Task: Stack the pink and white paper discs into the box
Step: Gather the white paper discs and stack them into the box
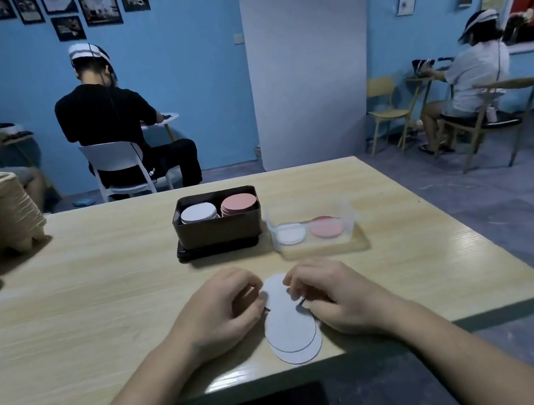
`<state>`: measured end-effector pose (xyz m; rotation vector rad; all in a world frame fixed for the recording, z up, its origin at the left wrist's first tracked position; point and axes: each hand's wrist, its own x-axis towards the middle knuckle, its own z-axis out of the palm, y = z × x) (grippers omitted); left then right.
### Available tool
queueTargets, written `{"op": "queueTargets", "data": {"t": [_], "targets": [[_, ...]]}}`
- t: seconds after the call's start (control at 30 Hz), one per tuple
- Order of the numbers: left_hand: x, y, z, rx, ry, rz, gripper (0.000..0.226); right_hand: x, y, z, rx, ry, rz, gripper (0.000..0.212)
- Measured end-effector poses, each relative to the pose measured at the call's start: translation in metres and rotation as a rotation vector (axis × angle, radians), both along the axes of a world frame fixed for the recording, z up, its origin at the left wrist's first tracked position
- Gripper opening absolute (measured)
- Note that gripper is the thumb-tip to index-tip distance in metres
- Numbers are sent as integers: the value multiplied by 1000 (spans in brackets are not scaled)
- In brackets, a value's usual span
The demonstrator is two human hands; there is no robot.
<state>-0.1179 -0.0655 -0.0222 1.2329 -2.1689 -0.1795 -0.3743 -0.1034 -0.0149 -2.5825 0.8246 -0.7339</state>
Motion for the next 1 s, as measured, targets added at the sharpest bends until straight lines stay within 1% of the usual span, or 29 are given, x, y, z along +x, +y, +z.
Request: {"op": "queueTargets", "data": {"t": [0.1,0.2,0.27,0.33,0.43,0.57,0.7,0.83,0.9,1.0], "targets": [[-1,0,0,4,-14,6,9,-4,6,0,13,57,37,16],[0,0,1,21,-16,4,9,-7,10,4,47,143,64,32],[1,1,1,27,-21,12,8,-9,13,6,79,169,88,44],[1,2,1,36,-22,17,9,-9,14,8,105,172,97,49],[0,3,2,44,-23,22,13,-8,13,10,118,156,87,50],[0,3,3,58,-39,26,20,-8,12,6,73,83,40,49],[-1,2,4,89,-102,19,42,-15,6,5,42,-39,-42,47],[-3,-5,6,114,-173,3,60,-24,-3,9,16,-22,-103,47],[-5,-9,7,102,-194,7,64,-28,-5,9,14,-11,-121,48],[-7,-12,7,92,-160,25,59,-31,-6,7,9,1,-126,48]]}}
